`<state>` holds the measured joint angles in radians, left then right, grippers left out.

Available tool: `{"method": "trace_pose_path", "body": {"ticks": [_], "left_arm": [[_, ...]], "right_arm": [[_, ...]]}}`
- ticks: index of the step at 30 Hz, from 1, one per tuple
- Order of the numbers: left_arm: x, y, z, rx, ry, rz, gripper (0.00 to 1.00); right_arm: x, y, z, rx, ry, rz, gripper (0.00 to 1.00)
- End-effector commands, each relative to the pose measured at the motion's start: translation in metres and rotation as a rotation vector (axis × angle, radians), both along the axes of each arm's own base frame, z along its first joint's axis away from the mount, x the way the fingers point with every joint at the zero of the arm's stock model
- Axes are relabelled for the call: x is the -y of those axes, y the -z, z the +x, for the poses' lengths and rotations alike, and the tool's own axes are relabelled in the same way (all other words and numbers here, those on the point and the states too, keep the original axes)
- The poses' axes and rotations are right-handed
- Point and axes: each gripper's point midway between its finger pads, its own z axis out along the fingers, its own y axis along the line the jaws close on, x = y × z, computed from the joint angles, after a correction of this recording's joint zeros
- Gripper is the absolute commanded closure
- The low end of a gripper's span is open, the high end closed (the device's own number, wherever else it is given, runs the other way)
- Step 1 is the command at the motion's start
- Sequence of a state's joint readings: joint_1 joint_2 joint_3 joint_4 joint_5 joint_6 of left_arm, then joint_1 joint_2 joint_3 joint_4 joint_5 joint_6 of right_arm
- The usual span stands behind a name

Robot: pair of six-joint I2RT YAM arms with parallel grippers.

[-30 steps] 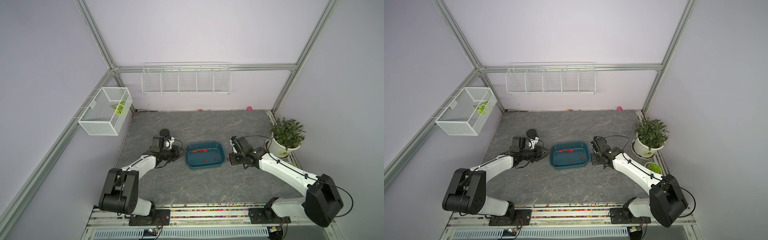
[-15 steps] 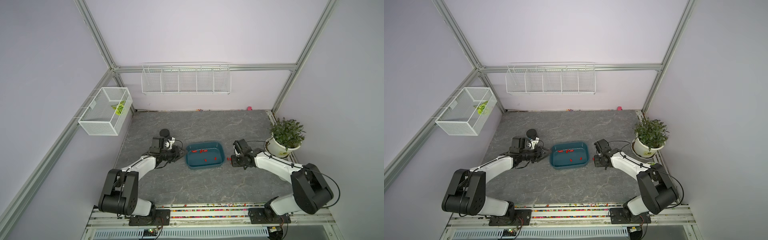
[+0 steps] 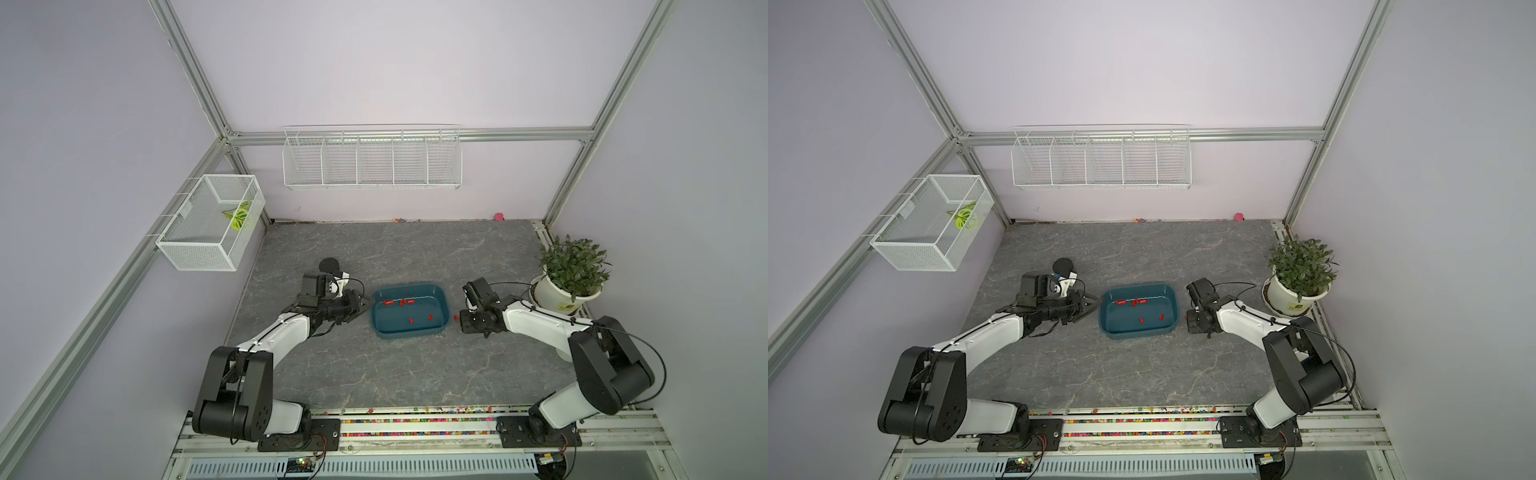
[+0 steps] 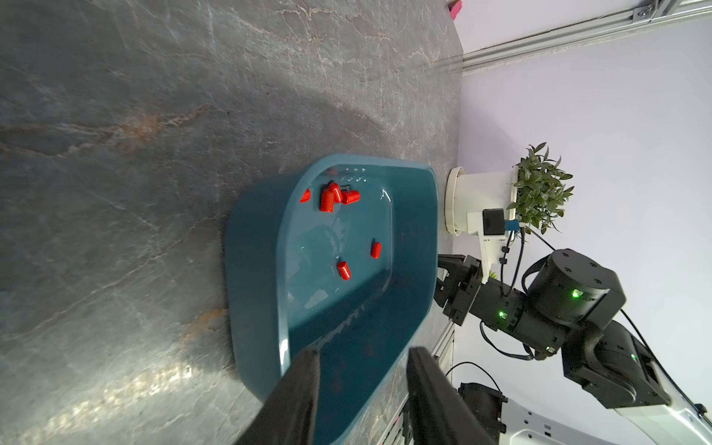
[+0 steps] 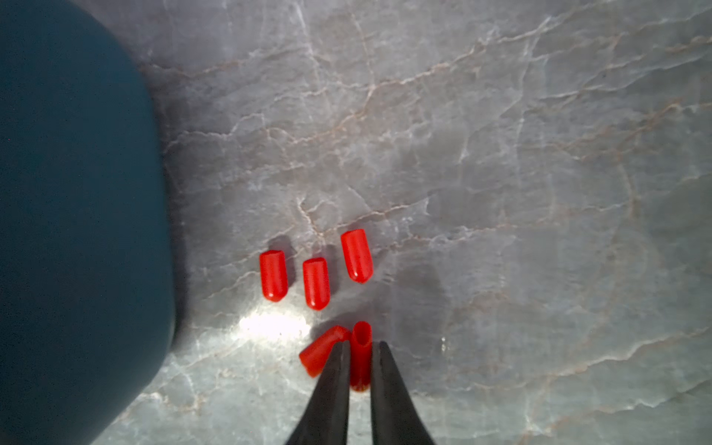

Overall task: Take the screw protection sleeves out of the storage box
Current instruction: Place the screw protection sleeve at the center of the board.

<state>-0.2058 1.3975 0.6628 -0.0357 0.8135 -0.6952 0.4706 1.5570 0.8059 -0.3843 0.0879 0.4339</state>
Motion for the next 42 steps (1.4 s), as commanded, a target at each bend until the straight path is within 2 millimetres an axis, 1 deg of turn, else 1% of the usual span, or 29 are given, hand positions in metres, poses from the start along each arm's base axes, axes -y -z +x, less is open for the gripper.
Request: {"method": "trace_pose_path", "body": {"ticks": [1, 7, 10, 13, 18, 22, 27, 32, 42], "left_arm": [[0.002, -0.002, -0.005, 0.001, 0.015, -0.003, 0.56], [0.002, -0.001, -0.004, 0.001, 0.018, -0.001, 0.56], [0.002, -0.001, -0.004, 0.001, 0.017, -0.003, 0.56], [0.002, 0.0, -0.004, -0.001, 0.018, -0.003, 0.56], [0.002, 0.0, -0.004, -0.004, 0.016, -0.002, 0.56], [0.002, 0.0, -0.004, -0.005, 0.016, -0.002, 0.56], [0.002, 0.0, -0.003, -0.003, 0.016, 0.0, 0.56], [0.0, 0.002, -0.003, -0.006, 0.005, 0.02, 0.55], [0.004, 0.004, -0.002, -0.008, 0.014, 0.056, 0.55]], "right_arm": [[0.008, 0.006, 0.001, -0.014, 0.035, -0.033, 0.84], [0.01, -0.003, 0.001, 0.008, 0.037, -0.028, 0.84], [0.008, -0.011, 0.001, 0.028, 0.026, -0.01, 0.83], [0.006, -0.013, 0.0, 0.026, 0.011, -0.002, 0.83], [0.004, -0.013, -0.001, 0.02, 0.003, 0.009, 0.82], [0.01, -0.012, -0.001, 0.015, 0.015, -0.021, 0.82], [0.02, -0.005, -0.001, -0.013, 0.053, -0.041, 0.82], [0.019, -0.001, -0.001, -0.035, 0.049, -0.036, 0.8], [0.015, 0.001, -0.001, -0.05, 0.039, -0.029, 0.73]]}}
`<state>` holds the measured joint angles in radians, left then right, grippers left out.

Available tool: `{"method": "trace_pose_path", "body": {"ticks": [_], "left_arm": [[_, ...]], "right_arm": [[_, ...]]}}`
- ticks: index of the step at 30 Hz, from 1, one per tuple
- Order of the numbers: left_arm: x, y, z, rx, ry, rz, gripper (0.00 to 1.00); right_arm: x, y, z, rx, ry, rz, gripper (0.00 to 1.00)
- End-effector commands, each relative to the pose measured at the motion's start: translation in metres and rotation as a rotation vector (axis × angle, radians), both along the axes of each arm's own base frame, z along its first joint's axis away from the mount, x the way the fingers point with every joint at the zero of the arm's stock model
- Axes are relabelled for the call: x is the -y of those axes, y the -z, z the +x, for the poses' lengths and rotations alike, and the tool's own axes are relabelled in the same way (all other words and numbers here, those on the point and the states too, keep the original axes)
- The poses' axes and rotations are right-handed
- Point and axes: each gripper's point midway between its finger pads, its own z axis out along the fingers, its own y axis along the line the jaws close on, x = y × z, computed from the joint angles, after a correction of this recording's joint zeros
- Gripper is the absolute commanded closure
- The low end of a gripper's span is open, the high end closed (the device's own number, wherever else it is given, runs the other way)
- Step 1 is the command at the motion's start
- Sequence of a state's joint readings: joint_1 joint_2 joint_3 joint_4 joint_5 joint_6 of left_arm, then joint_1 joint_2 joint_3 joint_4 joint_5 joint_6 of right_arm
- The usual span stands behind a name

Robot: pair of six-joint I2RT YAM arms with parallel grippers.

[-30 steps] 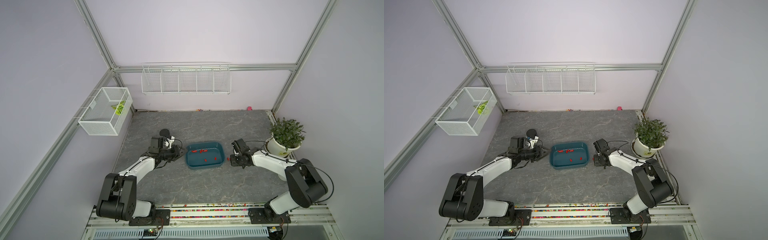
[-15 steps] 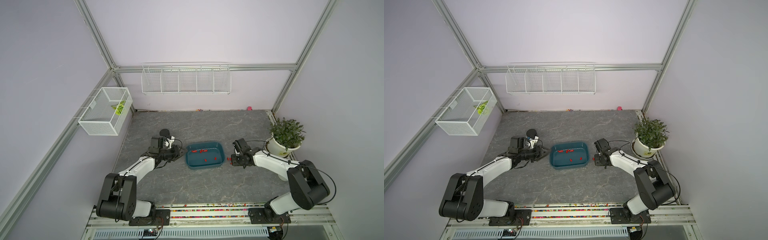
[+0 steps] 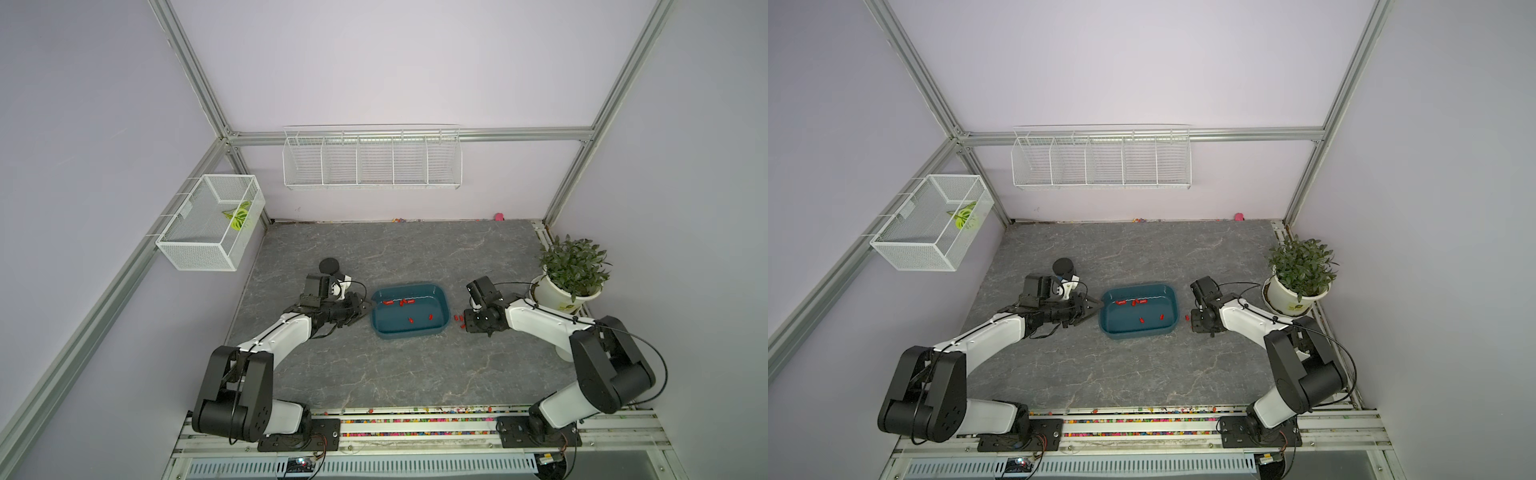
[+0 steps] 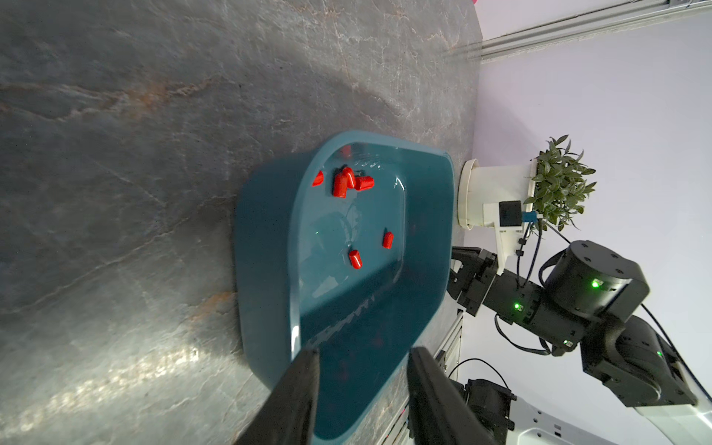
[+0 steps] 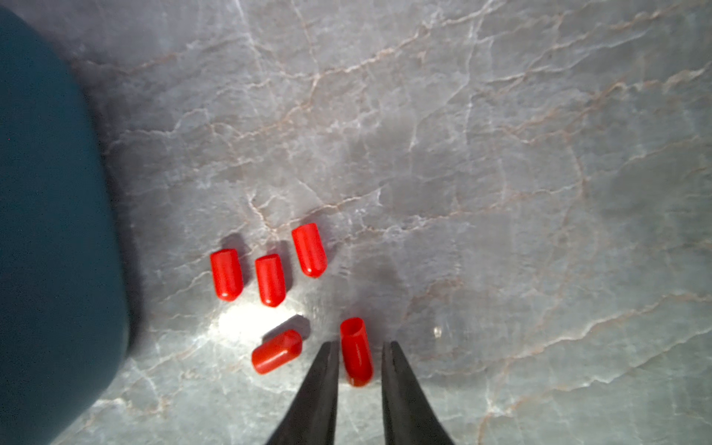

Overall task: Take the screw protection sleeves out of the storage box
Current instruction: Place the screw protection sleeve at the center of the board.

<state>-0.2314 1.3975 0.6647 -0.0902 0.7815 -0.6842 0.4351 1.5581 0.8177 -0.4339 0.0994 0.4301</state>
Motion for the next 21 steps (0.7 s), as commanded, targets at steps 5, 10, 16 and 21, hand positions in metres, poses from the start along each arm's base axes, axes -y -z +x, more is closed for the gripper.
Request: {"method": "trace_pose_path", "body": {"ticks": [5, 10, 16, 21], "left_arm": [[0.001, -0.005, 0.006, 0.028, 0.004, 0.024, 0.55], [-0.001, -0.004, 0.007, 0.027, -0.008, 0.045, 0.55], [-0.001, 0.008, 0.011, 0.033, -0.038, 0.1, 0.57], [-0.004, 0.013, 0.014, 0.056, -0.058, 0.125, 0.57]], "right_arm": [[-0.006, -0.016, 0.003, 0.016, -0.01, 0.045, 0.69], [-0.019, -0.055, 0.005, 0.073, -0.049, 0.12, 0.67], [-0.054, -0.107, 0.013, 0.124, -0.164, 0.27, 0.65], [-0.094, -0.135, 0.018, 0.157, -0.277, 0.297, 0.64]]}}
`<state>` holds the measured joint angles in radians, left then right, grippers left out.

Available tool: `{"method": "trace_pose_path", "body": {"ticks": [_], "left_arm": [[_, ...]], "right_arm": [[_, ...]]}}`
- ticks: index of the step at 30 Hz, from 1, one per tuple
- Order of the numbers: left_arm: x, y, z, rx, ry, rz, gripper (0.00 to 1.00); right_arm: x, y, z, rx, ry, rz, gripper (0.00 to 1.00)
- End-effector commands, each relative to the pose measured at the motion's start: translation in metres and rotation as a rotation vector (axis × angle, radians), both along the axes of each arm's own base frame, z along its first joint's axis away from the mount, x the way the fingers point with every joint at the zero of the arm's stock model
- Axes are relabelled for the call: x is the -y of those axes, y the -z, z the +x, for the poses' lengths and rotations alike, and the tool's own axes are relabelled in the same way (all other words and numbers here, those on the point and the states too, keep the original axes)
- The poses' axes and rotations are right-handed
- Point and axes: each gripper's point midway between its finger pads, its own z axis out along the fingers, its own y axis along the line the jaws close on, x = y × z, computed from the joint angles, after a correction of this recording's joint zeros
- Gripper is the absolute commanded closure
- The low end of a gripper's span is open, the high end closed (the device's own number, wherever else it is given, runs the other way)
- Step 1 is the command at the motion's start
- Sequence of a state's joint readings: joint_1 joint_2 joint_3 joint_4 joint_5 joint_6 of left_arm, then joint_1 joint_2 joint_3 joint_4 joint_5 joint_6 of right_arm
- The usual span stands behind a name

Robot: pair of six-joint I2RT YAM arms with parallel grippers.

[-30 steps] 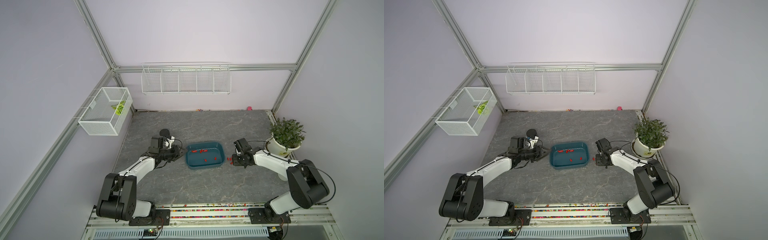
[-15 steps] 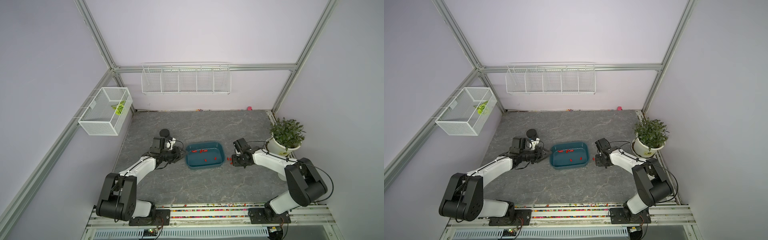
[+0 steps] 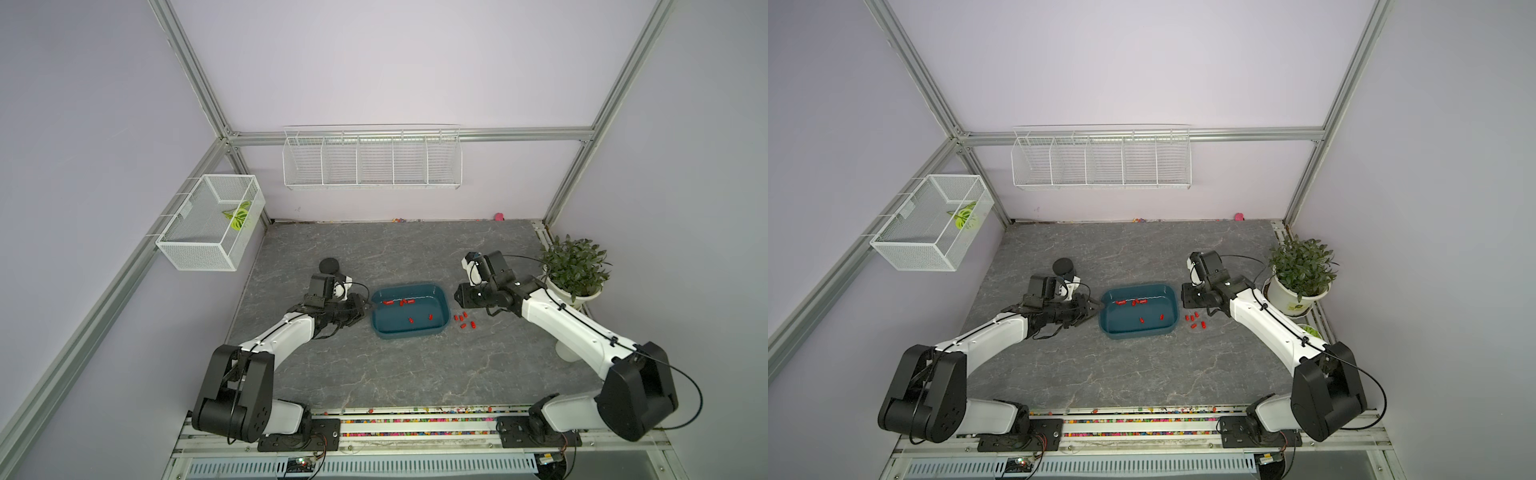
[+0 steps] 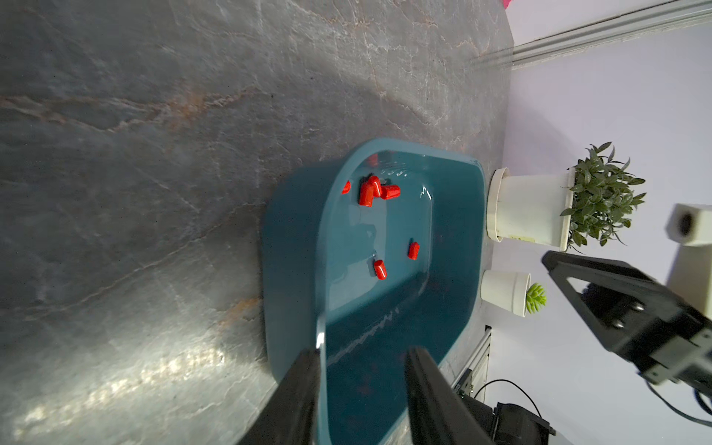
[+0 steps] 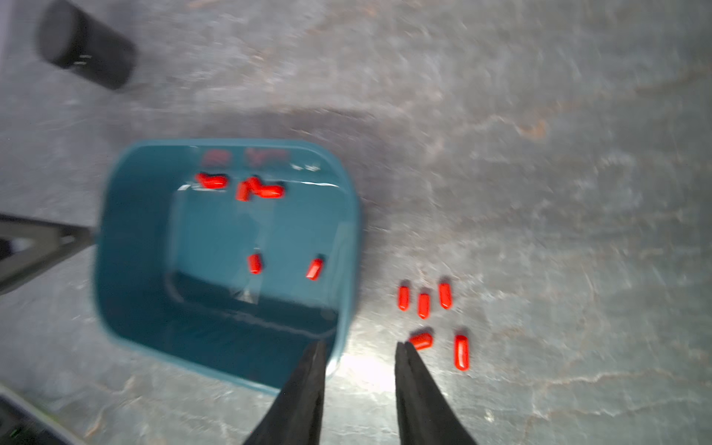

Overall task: Take the screw protection sleeves out of the storage box
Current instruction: Place the screw protection sleeve at the center of the board, then adjust the screw protection sleeve in the storage box.

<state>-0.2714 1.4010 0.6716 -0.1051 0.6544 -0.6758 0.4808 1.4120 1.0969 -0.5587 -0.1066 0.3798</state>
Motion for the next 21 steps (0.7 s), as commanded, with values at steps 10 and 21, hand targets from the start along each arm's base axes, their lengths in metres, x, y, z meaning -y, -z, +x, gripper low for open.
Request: {"method": "trace_pose_path", "body": {"ticks": [10, 21], "left_arm": [[-0.015, 0.002, 0.01, 0.056, -0.085, 0.075, 0.57], [-0.026, 0.01, 0.012, 0.033, -0.137, 0.074, 0.57]], "right_arm": [[-0.113, 0.012, 0.011, -0.002, -0.272, -0.014, 0.66], [-0.172, 0.063, 0.032, 0.012, -0.309, -0.039, 0.66]]}}
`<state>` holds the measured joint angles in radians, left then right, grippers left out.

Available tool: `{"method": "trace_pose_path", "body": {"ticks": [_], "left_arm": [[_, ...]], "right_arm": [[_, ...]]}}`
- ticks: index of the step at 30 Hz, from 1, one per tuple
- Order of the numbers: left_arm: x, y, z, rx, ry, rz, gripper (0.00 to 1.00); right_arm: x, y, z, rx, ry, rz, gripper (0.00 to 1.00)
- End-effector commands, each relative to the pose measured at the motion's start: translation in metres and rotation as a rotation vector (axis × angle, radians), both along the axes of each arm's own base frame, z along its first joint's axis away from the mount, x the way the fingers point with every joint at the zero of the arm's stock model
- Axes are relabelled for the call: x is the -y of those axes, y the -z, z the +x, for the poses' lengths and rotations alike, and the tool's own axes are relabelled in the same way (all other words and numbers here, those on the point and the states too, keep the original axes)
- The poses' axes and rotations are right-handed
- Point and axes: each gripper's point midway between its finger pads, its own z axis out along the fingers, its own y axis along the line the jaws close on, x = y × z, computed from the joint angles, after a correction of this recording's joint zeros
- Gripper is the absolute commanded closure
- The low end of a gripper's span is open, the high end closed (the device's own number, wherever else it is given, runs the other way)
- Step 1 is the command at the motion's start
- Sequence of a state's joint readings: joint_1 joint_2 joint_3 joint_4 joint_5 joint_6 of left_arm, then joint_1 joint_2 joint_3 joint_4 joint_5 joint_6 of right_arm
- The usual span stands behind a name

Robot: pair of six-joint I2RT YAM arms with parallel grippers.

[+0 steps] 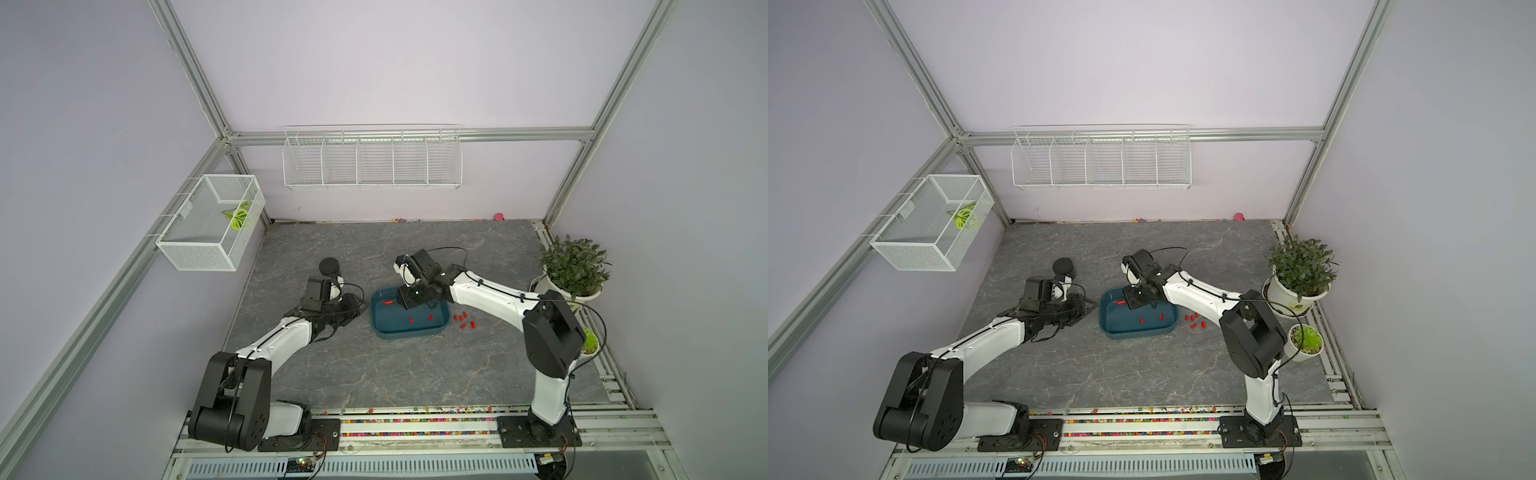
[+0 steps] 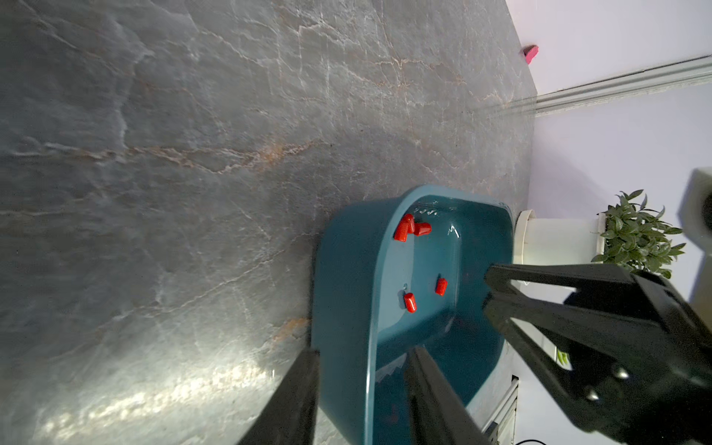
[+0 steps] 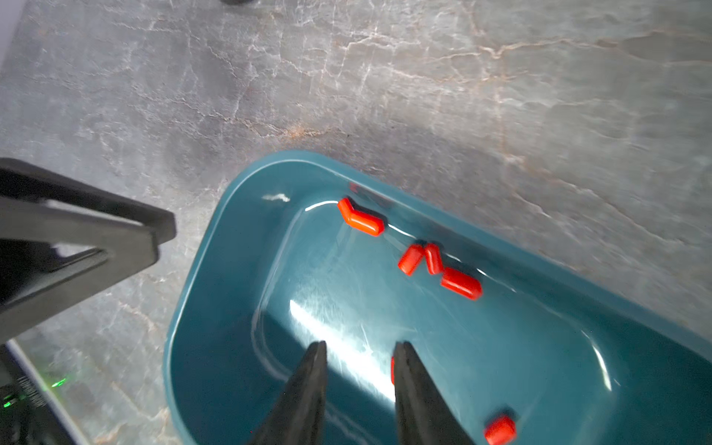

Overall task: Take the screw protection sleeves out of the storage box
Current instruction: Adjust the screw protection sleeve in the storage box.

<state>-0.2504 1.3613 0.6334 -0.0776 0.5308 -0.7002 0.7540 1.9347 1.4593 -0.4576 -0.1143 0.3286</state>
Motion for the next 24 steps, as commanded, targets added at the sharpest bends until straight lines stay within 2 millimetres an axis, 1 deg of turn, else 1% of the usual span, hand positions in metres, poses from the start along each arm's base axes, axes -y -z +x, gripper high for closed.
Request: {"method": "trace_pose_path", "body": {"ticks": [1, 6, 10, 24], "left_arm": [[-0.003, 0.003, 0.002, 0.0, -0.017, 0.001, 0.57], [-0.003, 0.005, 0.002, -0.003, -0.021, -0.001, 0.57], [-0.003, 0.005, 0.002, -0.005, -0.02, -0.001, 0.57], [-0.002, 0.005, 0.002, -0.004, -0.011, -0.007, 0.57]], "right_arm": [[-0.015, 0.004, 0.012, 0.044, 0.01, 0.013, 0.66], [-0.024, 0.016, 0.017, 0.066, 0.007, -0.021, 0.65], [-0.025, 0.028, 0.022, 0.059, 0.012, -0.051, 0.65], [-0.033, 0.05, 0.028, 0.034, 0.014, -0.084, 0.62]]}}
